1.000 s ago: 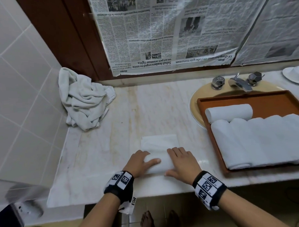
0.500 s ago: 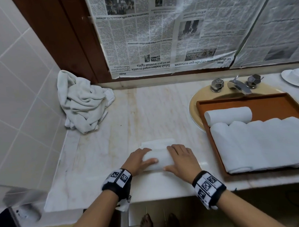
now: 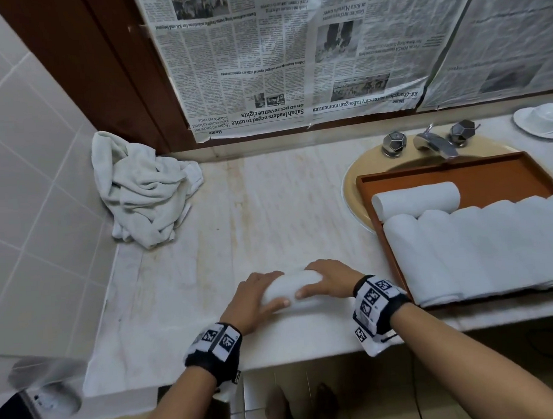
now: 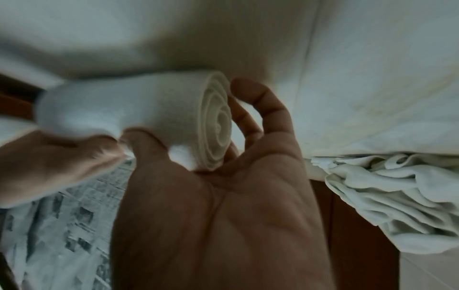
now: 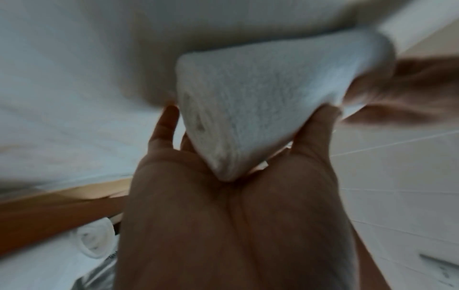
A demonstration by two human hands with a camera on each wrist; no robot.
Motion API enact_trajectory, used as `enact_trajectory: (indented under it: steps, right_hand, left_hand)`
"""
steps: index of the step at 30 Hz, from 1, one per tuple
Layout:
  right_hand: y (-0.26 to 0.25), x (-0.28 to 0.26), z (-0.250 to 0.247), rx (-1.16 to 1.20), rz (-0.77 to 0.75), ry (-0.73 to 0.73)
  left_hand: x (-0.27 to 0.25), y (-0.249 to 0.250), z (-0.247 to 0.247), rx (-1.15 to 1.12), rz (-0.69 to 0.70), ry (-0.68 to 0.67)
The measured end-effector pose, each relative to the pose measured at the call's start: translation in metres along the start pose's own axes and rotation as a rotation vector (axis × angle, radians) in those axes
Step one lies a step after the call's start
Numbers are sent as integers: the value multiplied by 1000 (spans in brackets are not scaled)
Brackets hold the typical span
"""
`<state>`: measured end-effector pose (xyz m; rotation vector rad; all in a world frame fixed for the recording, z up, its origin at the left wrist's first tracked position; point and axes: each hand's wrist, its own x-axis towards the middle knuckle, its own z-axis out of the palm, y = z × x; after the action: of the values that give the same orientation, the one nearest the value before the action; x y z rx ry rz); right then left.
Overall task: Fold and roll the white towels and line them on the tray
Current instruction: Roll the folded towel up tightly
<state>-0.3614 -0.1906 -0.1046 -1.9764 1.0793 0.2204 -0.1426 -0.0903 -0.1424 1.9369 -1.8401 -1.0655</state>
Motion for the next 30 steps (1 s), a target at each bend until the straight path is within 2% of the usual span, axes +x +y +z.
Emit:
enact_trajectory:
  steps: [2,4,6,9,12,21,24,30]
  right_hand:
    - [0,-7,9,-62,30,108]
    - [1,-17,24,-332,7,233]
    - [4,-21,33,-499,-46,280]
    - [1,-12,27,-478,-12,250]
    - [-3,2,13,-433,80,158]
    - [-6,0,6,-337,171,-13]
    - [-8,-10,9,-284,170,-47]
    - [-7,-30,14,-242,149,-27]
  left_hand:
    - [10,7,-13,0,6,-65]
    - [20,14,-25,-3,-33,-123]
    - [28,13,-29,-31,-86,-156]
    - [35,10,-28,8,-152,-119]
    - [37,13,-27,94,-209,-98]
    - [24,28,-36,165,-232,-295]
    - [16,33,-36,94,-242,-359]
    - [5,31,-32,51,-199,-444]
